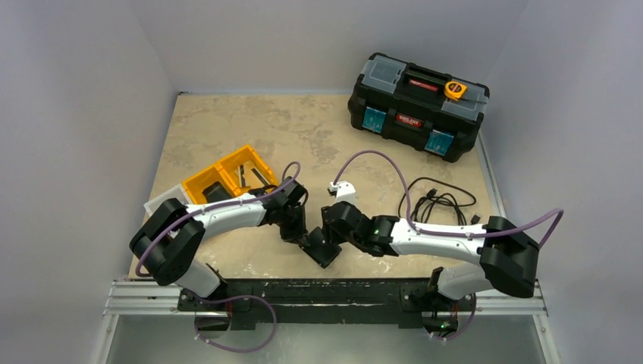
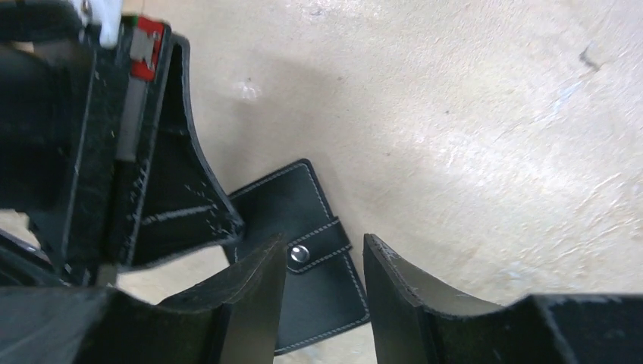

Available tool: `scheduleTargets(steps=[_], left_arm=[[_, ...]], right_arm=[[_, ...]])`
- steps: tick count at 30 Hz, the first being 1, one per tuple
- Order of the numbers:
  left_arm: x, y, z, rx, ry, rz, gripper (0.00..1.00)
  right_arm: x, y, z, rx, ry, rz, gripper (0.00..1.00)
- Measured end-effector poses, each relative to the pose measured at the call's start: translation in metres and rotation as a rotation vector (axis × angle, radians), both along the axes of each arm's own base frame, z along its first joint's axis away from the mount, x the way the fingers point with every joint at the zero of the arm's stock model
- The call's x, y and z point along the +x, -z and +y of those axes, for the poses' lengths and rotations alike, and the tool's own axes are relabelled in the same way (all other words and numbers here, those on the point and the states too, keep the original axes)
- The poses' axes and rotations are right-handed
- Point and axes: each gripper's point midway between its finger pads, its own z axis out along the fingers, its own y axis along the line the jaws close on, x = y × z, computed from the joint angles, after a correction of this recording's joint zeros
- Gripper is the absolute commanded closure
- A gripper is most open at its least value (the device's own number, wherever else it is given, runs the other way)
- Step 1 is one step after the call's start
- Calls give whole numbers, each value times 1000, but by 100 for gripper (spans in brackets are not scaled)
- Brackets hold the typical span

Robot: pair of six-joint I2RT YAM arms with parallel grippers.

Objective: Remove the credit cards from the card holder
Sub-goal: Open the card holder at the corner of the board.

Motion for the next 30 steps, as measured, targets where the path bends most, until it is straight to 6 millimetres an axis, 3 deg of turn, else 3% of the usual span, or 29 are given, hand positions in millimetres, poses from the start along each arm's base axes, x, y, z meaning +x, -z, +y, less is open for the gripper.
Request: scheduleTargets(steps=[4,10,14,18,30], left_arm=[[7,-1,3,0,7,6,100],[33,-1,13,20,-32,-36,100],[35,-1,14,23,-18,-41,100],[35,-1,14,25,-15,-39,100],[34,-1,14,21,-13,-35,100]], right_arm=[[-1,3,-8,-66,-84,-58,56],[-18,5,4,-132,-239,-133,53],[-22,22,7,-215,-292,-151,52],[-14,35,3,-307,-297,-179,52],[6,28,13,-383,-330,-291,52]])
